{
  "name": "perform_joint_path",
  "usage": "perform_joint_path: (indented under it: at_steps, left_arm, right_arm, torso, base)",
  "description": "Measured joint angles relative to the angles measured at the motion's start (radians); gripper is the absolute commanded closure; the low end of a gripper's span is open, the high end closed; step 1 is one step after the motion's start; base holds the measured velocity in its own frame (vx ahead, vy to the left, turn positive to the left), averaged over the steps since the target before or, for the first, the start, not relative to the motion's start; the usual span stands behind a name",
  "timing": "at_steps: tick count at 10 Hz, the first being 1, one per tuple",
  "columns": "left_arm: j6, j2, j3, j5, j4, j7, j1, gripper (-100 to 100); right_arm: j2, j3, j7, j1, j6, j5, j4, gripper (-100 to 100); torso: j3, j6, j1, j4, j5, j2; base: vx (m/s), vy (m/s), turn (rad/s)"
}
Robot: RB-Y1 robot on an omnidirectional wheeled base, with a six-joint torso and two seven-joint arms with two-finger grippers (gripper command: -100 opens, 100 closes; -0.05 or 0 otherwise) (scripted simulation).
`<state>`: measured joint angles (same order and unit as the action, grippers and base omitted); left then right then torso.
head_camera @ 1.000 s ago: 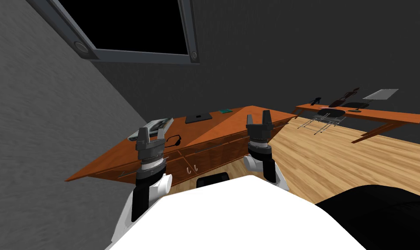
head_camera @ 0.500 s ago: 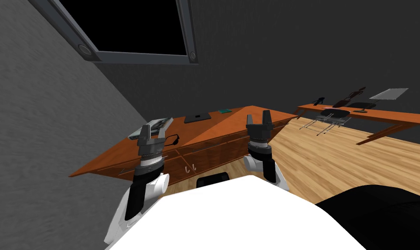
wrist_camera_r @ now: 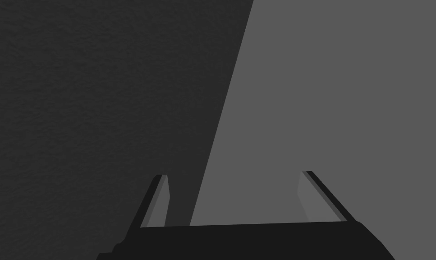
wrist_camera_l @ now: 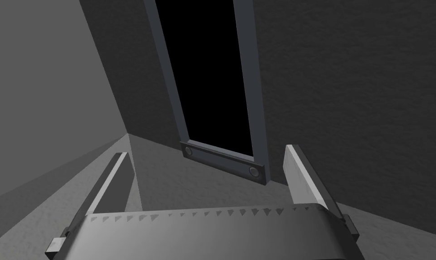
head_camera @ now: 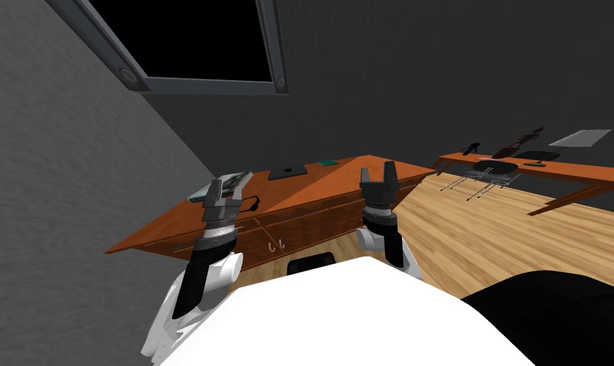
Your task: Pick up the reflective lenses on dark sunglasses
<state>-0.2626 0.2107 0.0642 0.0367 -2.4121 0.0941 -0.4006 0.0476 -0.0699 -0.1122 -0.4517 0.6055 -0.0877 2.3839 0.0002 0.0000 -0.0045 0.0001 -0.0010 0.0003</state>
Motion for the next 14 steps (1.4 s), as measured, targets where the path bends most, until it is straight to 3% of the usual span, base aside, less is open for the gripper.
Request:
perform_joint_path:
  at_steps: [14]
  left_arm:
    - [0.360,0.126,0.077,-0.093,-0.026,0.080,0.079,-100]
  right_arm:
    - [0.000,0.000,0.000,0.000,0.000,0.000,0.000,0]
  torso:
    - [0.000,0.000,0.003,0.000,0.001,0.000]
  base:
    - [-0.011,-0.041,0.019]
